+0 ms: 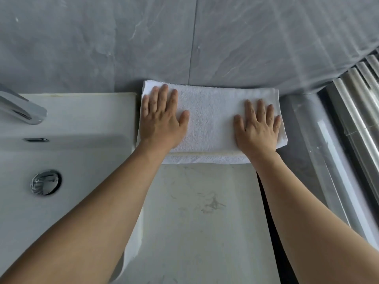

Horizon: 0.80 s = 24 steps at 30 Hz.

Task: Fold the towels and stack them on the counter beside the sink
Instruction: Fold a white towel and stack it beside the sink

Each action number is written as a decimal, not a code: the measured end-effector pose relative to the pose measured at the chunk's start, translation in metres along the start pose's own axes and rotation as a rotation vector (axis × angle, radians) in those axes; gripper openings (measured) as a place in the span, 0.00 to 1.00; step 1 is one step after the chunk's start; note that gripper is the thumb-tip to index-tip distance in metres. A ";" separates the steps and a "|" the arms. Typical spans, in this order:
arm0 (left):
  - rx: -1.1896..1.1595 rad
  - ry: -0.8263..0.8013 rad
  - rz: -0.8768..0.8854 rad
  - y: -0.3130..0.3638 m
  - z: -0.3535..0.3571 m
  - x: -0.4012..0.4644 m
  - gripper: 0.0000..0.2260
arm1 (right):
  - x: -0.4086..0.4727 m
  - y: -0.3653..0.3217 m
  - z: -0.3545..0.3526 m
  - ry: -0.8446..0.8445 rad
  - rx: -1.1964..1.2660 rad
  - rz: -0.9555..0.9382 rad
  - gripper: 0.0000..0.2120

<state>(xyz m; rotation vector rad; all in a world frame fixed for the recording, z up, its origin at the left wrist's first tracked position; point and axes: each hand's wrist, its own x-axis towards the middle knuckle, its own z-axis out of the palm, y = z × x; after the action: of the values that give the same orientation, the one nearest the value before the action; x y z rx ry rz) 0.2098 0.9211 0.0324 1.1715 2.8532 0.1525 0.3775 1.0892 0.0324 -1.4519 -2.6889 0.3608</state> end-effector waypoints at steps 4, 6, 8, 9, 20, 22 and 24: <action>-0.036 0.012 0.026 -0.007 -0.014 -0.011 0.30 | -0.021 -0.013 -0.005 0.039 0.024 -0.037 0.28; -0.081 0.059 0.019 -0.016 -0.021 -0.027 0.29 | -0.044 -0.025 -0.009 0.078 0.056 -0.096 0.27; -0.139 0.096 0.000 -0.026 -0.025 -0.052 0.28 | -0.072 -0.040 -0.012 0.122 0.112 -0.161 0.25; -0.165 0.106 -0.015 -0.033 -0.027 -0.066 0.28 | -0.088 -0.049 -0.013 0.140 0.146 -0.197 0.24; -0.265 0.114 -0.080 -0.145 -0.046 -0.189 0.26 | -0.222 -0.175 -0.002 0.063 0.226 -0.421 0.24; -0.286 0.120 -0.066 -0.175 -0.054 -0.209 0.26 | -0.245 -0.206 0.003 0.047 0.227 -0.437 0.24; -0.315 0.114 -0.059 -0.211 -0.060 -0.231 0.25 | -0.269 -0.240 0.011 0.047 0.237 -0.440 0.24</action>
<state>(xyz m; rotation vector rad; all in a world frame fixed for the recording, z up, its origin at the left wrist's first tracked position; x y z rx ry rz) 0.2214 0.6055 0.0716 1.0444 2.8136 0.6581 0.3290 0.7368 0.0930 -0.7712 -2.7106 0.5740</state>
